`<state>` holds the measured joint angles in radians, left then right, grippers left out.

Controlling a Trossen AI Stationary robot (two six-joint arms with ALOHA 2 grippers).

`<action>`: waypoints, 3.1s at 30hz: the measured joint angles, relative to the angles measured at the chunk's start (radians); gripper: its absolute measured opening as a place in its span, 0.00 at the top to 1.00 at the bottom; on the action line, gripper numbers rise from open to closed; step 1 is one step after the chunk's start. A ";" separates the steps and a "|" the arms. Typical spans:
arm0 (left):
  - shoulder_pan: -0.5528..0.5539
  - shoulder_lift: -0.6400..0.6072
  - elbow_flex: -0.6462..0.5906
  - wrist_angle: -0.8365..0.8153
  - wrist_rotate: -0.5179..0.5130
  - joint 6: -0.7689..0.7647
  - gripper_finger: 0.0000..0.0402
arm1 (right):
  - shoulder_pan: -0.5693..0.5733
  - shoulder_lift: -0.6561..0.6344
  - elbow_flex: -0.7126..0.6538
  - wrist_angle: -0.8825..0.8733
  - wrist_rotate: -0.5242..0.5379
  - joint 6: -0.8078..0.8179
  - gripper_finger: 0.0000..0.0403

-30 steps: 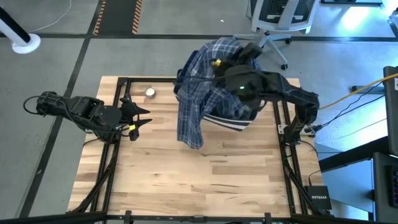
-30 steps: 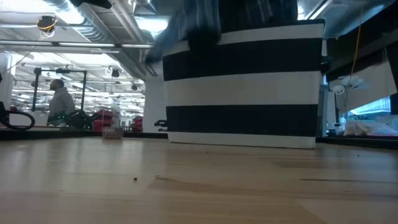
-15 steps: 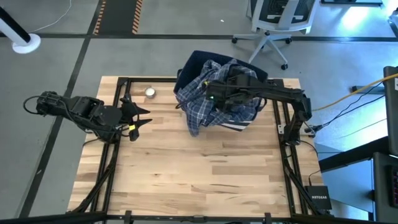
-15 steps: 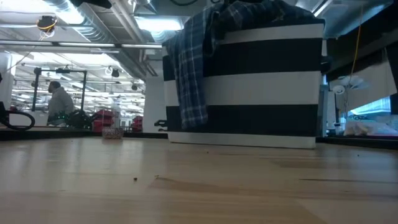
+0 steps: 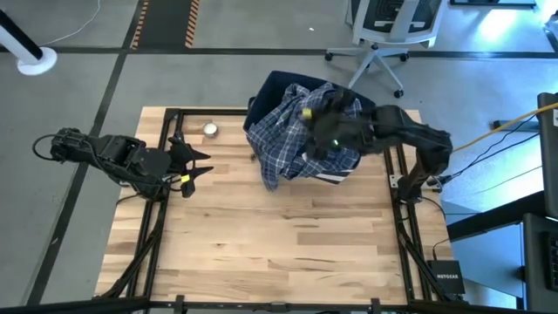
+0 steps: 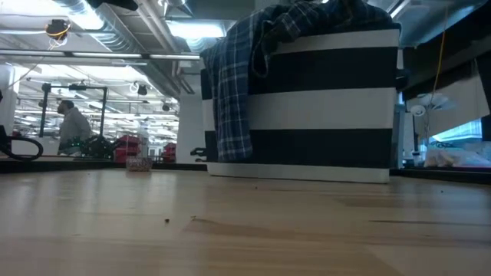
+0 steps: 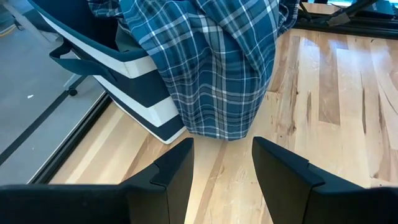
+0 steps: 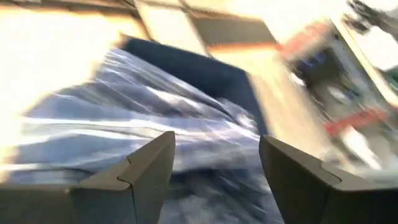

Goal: Sort clothes
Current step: Put the blue and white pants into the blue laundry organizer

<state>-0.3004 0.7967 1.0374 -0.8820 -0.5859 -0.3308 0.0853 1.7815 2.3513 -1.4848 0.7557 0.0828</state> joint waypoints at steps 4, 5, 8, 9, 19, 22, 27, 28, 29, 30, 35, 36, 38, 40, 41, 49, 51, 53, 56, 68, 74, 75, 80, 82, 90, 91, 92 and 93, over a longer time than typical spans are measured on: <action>0.000 0.000 0.000 -0.001 0.000 -0.002 0.61 | 0.117 -0.013 -0.050 0.100 -0.069 -0.042 0.37; 0.000 0.000 0.000 -0.001 0.000 -0.002 0.61 | 0.148 -0.003 -0.065 0.111 -0.069 -0.050 0.37; 0.000 0.000 0.000 -0.001 0.000 0.002 0.61 | 0.236 0.038 -0.126 0.131 -0.065 -0.065 0.37; 0.000 0.000 0.000 0.000 0.000 0.002 0.61 | 0.261 0.055 -0.150 0.132 -0.059 -0.065 0.37; 0.000 0.000 0.000 0.002 0.000 -0.002 0.61 | 0.375 0.214 -0.477 0.222 -0.055 -0.066 0.37; 0.000 0.000 0.000 0.003 0.000 -0.002 0.61 | 0.355 0.260 -0.561 0.263 0.004 -0.076 0.37; 0.000 0.000 0.000 0.003 0.000 0.010 0.61 | 0.280 0.361 -0.626 0.374 0.041 -0.209 0.37; 0.000 0.000 0.000 0.003 -0.001 0.011 0.61 | 0.263 0.379 -0.626 0.399 0.045 -0.235 0.37; 0.000 0.000 0.000 0.003 0.000 0.015 0.61 | 0.246 0.393 -0.624 0.424 0.048 -0.258 0.37; 0.000 0.000 0.000 0.003 -0.001 0.018 0.61 | 0.228 0.405 -0.621 0.450 0.056 -0.279 0.37; 0.000 0.000 0.000 0.003 -0.001 0.021 0.61 | 0.144 0.417 -0.562 0.607 0.114 -0.363 0.37; 0.000 0.000 0.000 0.003 -0.001 0.021 0.61 | 0.129 0.415 -0.529 0.604 0.125 -0.373 0.37; 0.000 0.000 0.000 0.003 -0.001 0.021 0.61 | 0.106 0.413 -0.448 0.578 0.143 -0.398 0.37; 0.000 0.000 0.000 0.002 -0.001 0.021 0.61 | 0.088 0.412 -0.342 0.549 0.155 -0.433 0.37; 0.000 0.000 0.000 0.002 -0.001 0.021 0.61 | 0.081 0.412 -0.285 0.533 0.169 -0.460 0.37; 0.000 0.000 0.000 -0.002 0.000 0.017 0.61 | -0.003 0.292 -0.082 0.590 0.430 -0.621 0.37; 0.000 0.000 0.000 -0.013 0.000 0.006 0.61 | -0.036 0.230 -0.102 0.556 0.450 -0.564 0.37; 0.000 0.000 0.000 -0.030 0.000 -0.002 0.61 | -0.064 0.185 -0.103 0.452 0.452 -0.434 0.37; 0.000 0.000 0.000 -0.041 0.000 -0.003 0.61 | -0.098 0.157 -0.103 0.264 0.390 -0.235 0.37; 0.000 0.000 0.000 -0.043 0.000 -0.007 0.61 | -0.118 0.219 -0.115 0.024 0.119 -0.067 0.37; 0.000 0.000 0.000 -0.044 -0.001 -0.007 0.61 | -0.040 0.178 -0.030 0.073 0.169 -0.110 0.37; 0.000 0.000 0.000 -0.044 -0.001 -0.004 0.61 | -0.019 0.176 -0.017 0.072 0.159 -0.115 0.37; 0.000 0.000 0.000 -0.044 -0.001 -0.008 0.61 | 0.109 0.177 -0.008 0.071 0.086 -0.149 0.37; 0.000 0.000 0.000 -0.044 -0.001 -0.009 0.61 | 0.162 0.179 -0.030 0.075 0.033 -0.164 0.37; 0.000 0.000 0.000 -0.024 -0.001 -0.026 0.61 | 0.350 0.187 -0.278 0.100 -0.041 -0.193 0.37; 0.000 0.000 0.000 -0.014 -0.001 -0.024 0.61 | 0.360 0.187 -0.320 0.101 -0.041 -0.190 0.37; 0.000 0.000 0.000 -0.008 -0.001 -0.023 0.61 | 0.366 0.187 -0.364 0.102 -0.041 -0.184 0.37; 0.000 0.000 0.000 -0.008 -0.001 -0.021 0.61 | 0.369 0.187 -0.407 0.102 -0.041 -0.170 0.37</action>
<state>-0.3004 0.7963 1.0374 -0.8898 -0.5873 -0.3519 0.4541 1.9682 1.9444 -1.3830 0.7150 -0.0874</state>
